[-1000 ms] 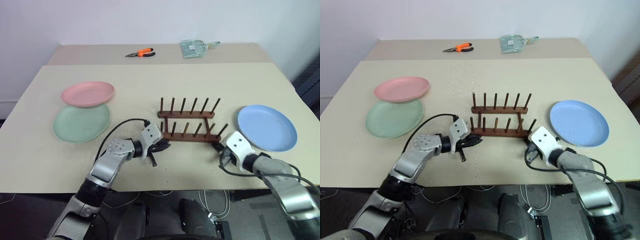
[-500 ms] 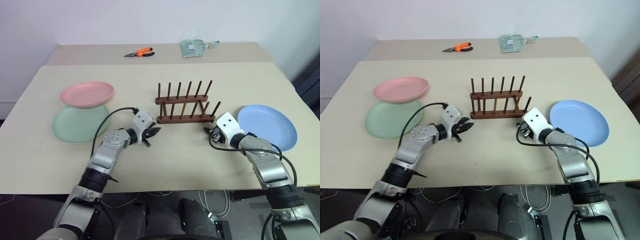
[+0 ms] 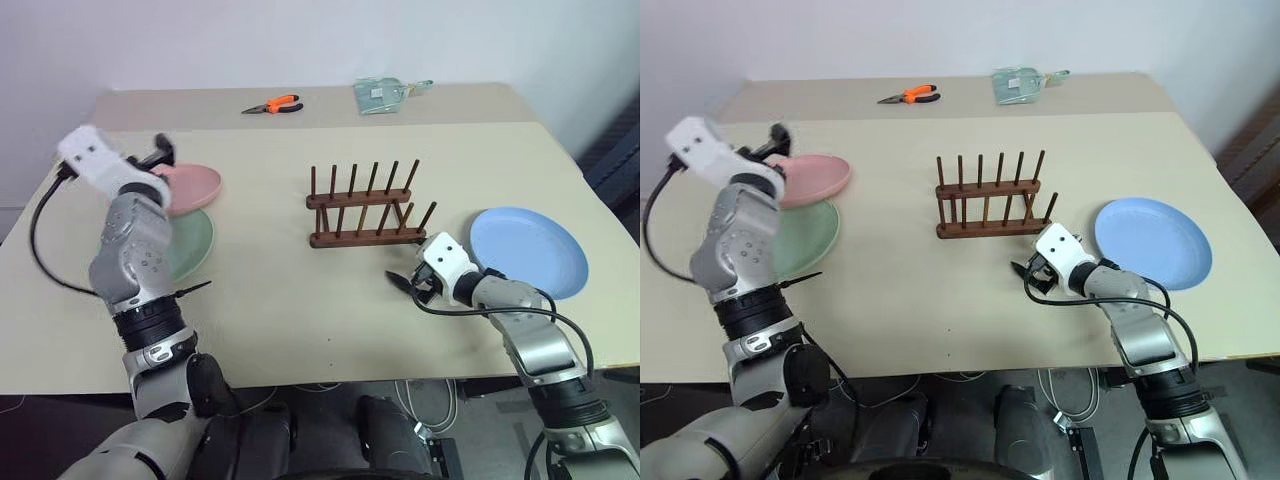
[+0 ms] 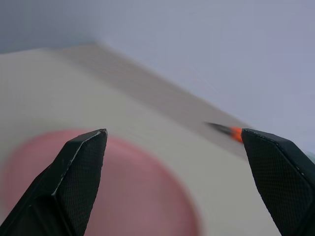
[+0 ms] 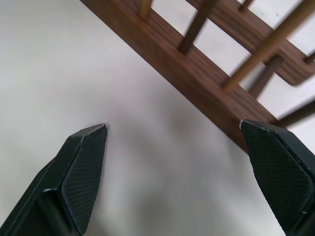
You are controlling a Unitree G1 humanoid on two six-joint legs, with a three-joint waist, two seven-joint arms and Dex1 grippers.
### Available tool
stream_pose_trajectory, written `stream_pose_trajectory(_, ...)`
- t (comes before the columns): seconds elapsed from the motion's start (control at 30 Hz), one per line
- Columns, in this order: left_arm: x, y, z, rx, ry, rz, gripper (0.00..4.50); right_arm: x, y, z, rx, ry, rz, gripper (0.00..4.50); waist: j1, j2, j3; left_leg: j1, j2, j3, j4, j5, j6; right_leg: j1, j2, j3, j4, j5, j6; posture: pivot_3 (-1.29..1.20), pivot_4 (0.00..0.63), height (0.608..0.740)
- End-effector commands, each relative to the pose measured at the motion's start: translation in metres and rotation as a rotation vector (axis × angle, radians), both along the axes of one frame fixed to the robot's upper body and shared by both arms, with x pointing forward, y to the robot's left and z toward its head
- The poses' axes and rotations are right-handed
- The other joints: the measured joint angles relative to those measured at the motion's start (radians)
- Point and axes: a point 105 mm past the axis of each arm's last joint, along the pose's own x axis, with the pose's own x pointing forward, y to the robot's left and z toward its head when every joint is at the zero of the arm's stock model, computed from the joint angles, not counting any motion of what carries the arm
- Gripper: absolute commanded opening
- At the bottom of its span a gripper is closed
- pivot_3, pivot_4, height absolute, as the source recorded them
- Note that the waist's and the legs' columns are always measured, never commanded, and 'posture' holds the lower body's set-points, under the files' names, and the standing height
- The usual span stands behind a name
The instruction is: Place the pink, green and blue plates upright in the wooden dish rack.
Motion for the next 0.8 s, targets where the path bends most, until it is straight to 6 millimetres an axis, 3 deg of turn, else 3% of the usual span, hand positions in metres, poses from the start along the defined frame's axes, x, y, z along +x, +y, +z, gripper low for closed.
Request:
stream_pose_trajectory(0.03, -0.023, 0.02, 0.005, -0.082, -0.015, 0.134, 4.46, 0.004, 0.007, 0.003, -0.005, -0.022, 0.039, 4.41, 0.002, -0.002, 0.0, 0.0, 0.0, 0.0, 0.0, 0.0, 0.0, 0.0, 0.0, 0.0, 0.0, 0.0, 0.0, 0.0, 0.15, 0.74)
stream_pose_trajectory(0.13, -0.027, 0.022, -0.017, -0.194, 0.04, 0.125, 4.46, 0.007, 0.011, 0.007, -0.005, -0.036, 0.059, 4.41, 0.006, -0.003, -0.001, 0.0, -0.001, 0.0, 0.0, 0.0, 0.0, 0.001, 0.0, 0.0, 0.0, 0.0, 0.0, 0.0, 0.15, 0.74)
stream_pose_trajectory(0.2, -0.018, 0.016, -0.038, -0.33, 0.079, 0.042, 4.46, 0.008, 0.013, 0.011, -0.001, -0.056, 0.066, 4.41, 0.008, -0.003, -0.001, 0.0, -0.001, 0.0, 0.001, 0.0, 0.0, 0.001, 0.0, 0.0, 0.0, 0.0, 0.0, 0.0, 0.15, 0.74)
stream_pose_trajectory(0.37, 0.001, 0.015, -0.054, -0.533, 0.084, -0.03, 4.46, 0.011, 0.01, 0.021, 0.014, -0.1, 0.042, 4.41, 0.007, -0.005, 0.0, 0.0, -0.001, 0.0, 0.001, 0.0, -0.001, 0.001, 0.0, -0.001, 0.0, 0.0, 0.0, 0.0, 0.15, 0.74)
stream_pose_trajectory(0.5, 0.016, 0.007, -0.047, -0.531, 0.068, -0.107, 3.23, 0.008, 0.004, 0.026, 0.015, -0.113, 0.02, 4.41, 0.004, -0.005, 0.0, -0.001, -0.001, 0.0, 0.0, 0.0, -0.001, 0.0, 0.0, 0.0, 0.0, 0.0, 0.0, 0.0, 0.15, 0.74)
stream_pose_trajectory(0.6, 0.025, -0.004, -0.035, -0.499, 0.033, -0.181, 1.65, 0.002, -0.004, 0.03, 0.026, -0.107, -0.004, 4.5, 0.005, -0.005, 0.0, -0.001, -0.001, 0.0, 0.0, 0.001, -0.001, 0.0, 0.0, 0.0, 0.0, 0.0, 0.0, 0.0, 0.15, 0.74)
stream_pose_trajectory(0.7, 0.029, -0.029, -0.007, -0.37, -0.047, -0.325, 0.18, -0.008, -0.01, 0.045, 0.0, -0.13, 0.018, 4.5, 0.01, -0.005, 0.001, -0.001, -0.001, 0.0, 0.001, 0.001, -0.001, 0.0, -0.001, 0.0, 0.0, 0.0, 0.0, 0.0, 0.15, 0.74)
stream_pose_trajectory(0.8, 0.027, -0.061, 0.021, -0.216, -0.122, -0.47, 0.08, -0.018, -0.002, 0.075, -0.013, -0.225, 0.091, 4.5, 0.016, -0.006, 0.002, -0.002, -0.001, 0.0, 0.001, 0.001, -0.001, 0.0, -0.001, 0.0, 0.0, 0.0, 0.0, 0.0, 0.15, 0.74)
